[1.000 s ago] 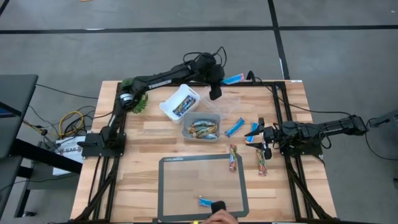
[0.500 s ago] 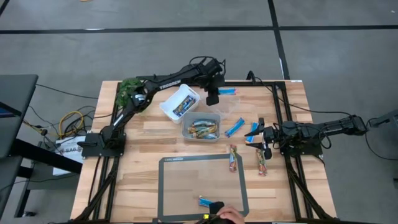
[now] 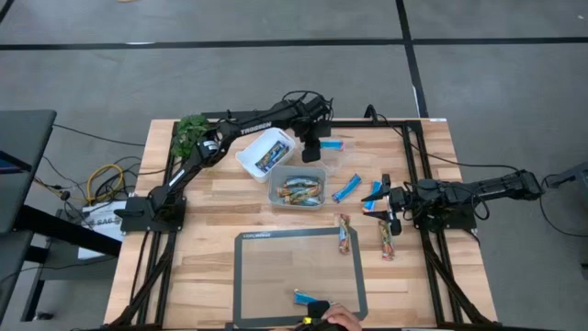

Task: Pick and place Granola Bars by type
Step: Put the red granola bar into the transparent bin

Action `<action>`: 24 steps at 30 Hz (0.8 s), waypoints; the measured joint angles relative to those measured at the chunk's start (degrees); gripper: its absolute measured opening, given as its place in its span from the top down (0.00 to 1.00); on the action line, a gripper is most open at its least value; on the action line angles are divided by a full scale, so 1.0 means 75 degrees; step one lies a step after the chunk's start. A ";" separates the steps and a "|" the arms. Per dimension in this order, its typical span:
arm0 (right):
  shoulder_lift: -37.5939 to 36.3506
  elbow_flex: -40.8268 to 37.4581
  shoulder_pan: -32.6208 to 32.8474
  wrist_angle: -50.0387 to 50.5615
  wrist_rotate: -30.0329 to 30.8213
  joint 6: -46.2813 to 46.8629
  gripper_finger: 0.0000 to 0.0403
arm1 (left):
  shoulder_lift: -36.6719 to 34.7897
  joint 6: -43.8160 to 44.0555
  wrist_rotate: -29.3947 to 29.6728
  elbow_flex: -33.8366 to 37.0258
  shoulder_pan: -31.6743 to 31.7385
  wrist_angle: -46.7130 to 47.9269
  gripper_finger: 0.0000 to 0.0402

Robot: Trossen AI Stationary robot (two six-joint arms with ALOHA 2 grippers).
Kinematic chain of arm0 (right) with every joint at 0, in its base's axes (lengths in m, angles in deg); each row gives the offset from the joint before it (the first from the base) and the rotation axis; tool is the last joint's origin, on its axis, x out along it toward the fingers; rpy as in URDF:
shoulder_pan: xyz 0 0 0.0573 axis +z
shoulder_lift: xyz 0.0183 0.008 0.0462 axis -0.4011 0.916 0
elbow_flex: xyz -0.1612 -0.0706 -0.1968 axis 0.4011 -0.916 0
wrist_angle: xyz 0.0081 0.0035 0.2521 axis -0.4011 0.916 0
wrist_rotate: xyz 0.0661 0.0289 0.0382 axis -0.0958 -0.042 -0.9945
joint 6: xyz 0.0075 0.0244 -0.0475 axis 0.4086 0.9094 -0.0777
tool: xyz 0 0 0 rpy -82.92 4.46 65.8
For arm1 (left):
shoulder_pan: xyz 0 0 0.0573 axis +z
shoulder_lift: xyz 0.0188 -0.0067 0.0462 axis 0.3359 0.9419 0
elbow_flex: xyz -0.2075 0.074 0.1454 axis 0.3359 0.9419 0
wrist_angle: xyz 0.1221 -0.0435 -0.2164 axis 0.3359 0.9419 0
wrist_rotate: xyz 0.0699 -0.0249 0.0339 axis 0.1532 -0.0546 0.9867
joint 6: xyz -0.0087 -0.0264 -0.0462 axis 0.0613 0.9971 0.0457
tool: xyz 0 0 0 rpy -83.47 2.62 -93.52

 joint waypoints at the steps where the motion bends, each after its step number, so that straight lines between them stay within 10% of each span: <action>1: -0.0003 0.0000 0.0000 0.0000 0.0000 0.0002 0.53 | 0.0017 -0.0003 0.0067 -0.0008 -0.0009 -0.0071 0.84; 24: -0.0003 -0.0001 0.0000 0.0000 0.0000 0.0001 0.53 | -0.0461 -0.0115 0.1105 -0.0008 -0.0452 -0.0130 0.53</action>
